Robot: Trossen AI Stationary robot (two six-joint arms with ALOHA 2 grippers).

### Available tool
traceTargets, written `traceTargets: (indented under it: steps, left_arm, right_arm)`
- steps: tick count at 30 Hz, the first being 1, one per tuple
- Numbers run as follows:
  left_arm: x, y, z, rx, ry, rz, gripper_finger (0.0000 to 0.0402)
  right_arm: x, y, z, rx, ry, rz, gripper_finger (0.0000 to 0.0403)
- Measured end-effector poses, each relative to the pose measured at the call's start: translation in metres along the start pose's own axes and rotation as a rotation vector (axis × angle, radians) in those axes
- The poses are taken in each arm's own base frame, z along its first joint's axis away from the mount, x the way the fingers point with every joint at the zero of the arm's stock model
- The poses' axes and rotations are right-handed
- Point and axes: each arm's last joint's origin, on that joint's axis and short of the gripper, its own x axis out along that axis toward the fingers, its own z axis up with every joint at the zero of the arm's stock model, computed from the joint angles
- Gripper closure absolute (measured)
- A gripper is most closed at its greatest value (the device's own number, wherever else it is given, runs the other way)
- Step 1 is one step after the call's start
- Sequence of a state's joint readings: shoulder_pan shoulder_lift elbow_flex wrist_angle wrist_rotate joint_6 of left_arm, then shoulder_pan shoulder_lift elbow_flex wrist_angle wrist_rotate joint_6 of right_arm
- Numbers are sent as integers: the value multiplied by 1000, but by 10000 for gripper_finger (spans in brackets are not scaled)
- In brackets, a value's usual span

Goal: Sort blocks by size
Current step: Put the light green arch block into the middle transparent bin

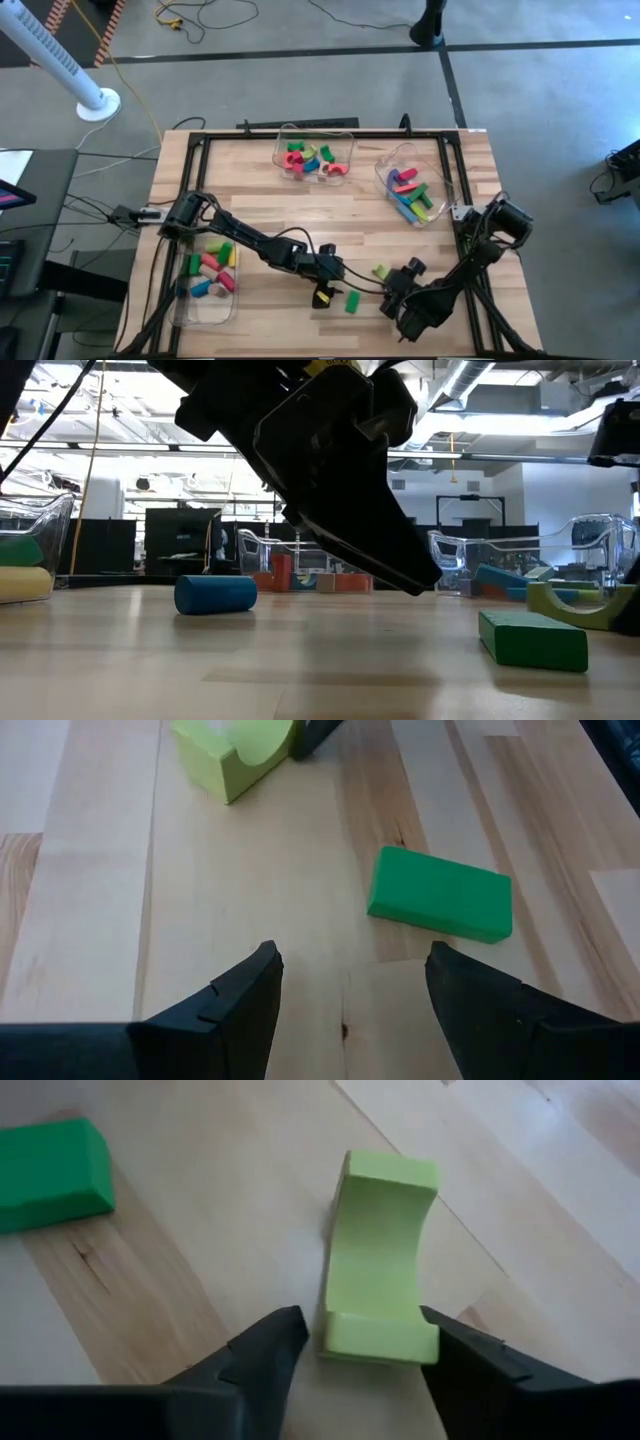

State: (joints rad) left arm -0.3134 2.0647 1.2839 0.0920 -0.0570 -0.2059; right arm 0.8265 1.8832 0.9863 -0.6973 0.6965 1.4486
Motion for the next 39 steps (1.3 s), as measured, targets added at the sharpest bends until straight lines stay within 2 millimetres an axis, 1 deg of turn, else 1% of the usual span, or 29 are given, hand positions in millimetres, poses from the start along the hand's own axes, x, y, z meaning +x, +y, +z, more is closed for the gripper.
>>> traceTargets:
  steps: [3,4,5,8,12,18,26,33,37,39]
  left_arm:
    - [0,0,-1,3,7,2,164]
    - [0,0,-1,3,11,2,164]
    - [0,0,-2,4,16,3,164]
    - [0,1,-4,6,44,9,164]
    - [0,2,-8,9,81,17,164]
    - [-1,2,-10,28,101,21,164]
    - [-1,4,-10,29,104,24,164]
    - [-2,5,-12,31,134,30,164]
    - [-6,4,-10,37,139,31,164]
    - [-11,4,-5,41,124,28,164]
  right_arm:
    - [3,-1,3,-13,-15,-16,235]
    - [3,-1,4,-23,-15,-17,246]
    - [4,-1,4,-33,-15,-15,247]
    - [4,0,4,-59,8,1,247]
    - [-2,5,-2,-66,28,57,247]
    - [-15,23,-11,-74,72,240,243]
    - [-25,30,-22,-77,106,325,243]
    - [-28,46,-15,-111,152,512,243]
    - [-24,50,-8,-140,157,562,243]
    - [-21,50,-4,-152,156,566,243]
